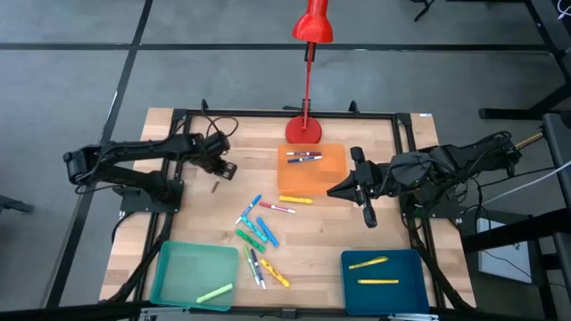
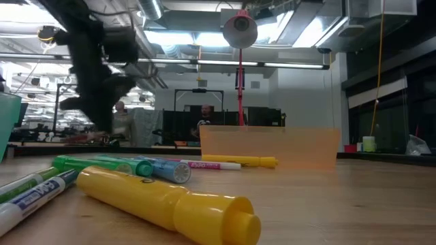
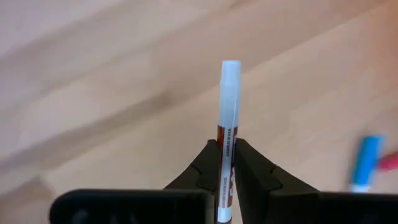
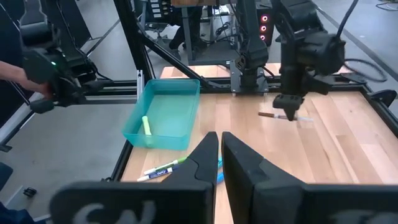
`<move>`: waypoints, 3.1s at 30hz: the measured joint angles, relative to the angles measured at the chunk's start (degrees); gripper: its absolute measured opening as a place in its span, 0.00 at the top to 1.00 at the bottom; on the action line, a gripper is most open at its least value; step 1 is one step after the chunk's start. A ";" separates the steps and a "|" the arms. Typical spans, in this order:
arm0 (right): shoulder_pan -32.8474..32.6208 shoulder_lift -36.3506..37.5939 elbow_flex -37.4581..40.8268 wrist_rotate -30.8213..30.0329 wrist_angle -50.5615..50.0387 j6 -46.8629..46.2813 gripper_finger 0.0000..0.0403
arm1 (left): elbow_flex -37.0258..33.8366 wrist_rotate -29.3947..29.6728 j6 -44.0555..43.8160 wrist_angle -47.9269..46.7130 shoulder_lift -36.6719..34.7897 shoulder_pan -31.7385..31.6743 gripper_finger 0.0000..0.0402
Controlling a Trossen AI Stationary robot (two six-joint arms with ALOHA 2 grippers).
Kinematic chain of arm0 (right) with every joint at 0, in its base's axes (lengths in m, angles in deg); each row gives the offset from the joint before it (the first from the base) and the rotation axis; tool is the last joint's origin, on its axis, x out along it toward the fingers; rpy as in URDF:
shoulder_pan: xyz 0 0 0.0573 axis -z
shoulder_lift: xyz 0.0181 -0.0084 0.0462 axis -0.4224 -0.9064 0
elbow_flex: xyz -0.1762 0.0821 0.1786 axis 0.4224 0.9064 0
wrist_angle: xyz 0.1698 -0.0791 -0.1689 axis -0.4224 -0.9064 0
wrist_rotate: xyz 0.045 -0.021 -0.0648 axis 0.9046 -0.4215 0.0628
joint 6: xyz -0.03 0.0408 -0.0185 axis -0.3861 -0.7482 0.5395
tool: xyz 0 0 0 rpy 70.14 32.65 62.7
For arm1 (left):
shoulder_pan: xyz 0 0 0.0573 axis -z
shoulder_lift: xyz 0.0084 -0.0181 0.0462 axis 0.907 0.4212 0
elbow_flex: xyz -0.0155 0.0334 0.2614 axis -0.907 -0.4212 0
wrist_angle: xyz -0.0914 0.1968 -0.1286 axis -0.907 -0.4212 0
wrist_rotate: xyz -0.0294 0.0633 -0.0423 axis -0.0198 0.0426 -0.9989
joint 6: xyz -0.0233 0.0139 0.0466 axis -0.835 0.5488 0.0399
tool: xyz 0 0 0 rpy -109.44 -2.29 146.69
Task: Pick & Place Markers
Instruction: Put the brown marker pen into the orange bin
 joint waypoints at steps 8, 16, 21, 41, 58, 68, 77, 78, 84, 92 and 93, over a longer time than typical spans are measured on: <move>-0.01 0.00 0.00 0.00 0.00 0.67 0.94 | 5.52 1.54 0.54 14.98 0.00 2.87 0.94; 0.01 0.00 0.00 0.00 -0.04 1.21 0.94 | 7.31 1.86 3.55 32.50 -0.02 5.87 0.94; 0.01 0.01 0.00 -0.02 -0.88 2.19 0.99 | 7.95 3.14 5.99 38.69 0.06 8.88 0.94; 0.01 0.09 0.00 -0.48 -1.38 2.72 0.99 | 14.48 2.52 14.85 54.34 16.04 16.10 0.95; 0.01 0.13 0.00 -0.48 -1.23 2.11 0.98 | 37.17 -3.51 33.89 34.09 31.47 13.24 0.95; 0.01 0.13 -0.02 -0.46 -0.90 1.88 0.98 | 39.32 0.54 48.46 31.51 32.98 12.09 0.95; 0.01 0.13 -0.02 -0.46 -0.90 2.54 0.99 | 39.25 0.59 50.62 29.33 35.47 11.53 0.95; 0.01 0.13 -0.02 -0.48 -0.89 2.57 0.99 | 39.25 0.26 50.61 30.01 36.25 11.51 0.95; 0.01 0.13 -0.02 -0.48 -0.92 2.52 0.97 | 39.23 -0.72 49.12 30.04 40.52 11.49 0.95; 0.01 0.13 -0.02 -0.48 -0.92 2.48 0.98 | 39.25 -3.12 48.96 30.90 43.08 11.49 0.94; 0.01 0.13 -0.02 -0.46 -0.92 2.50 0.97 | 39.25 -3.02 48.95 30.77 43.08 11.49 0.93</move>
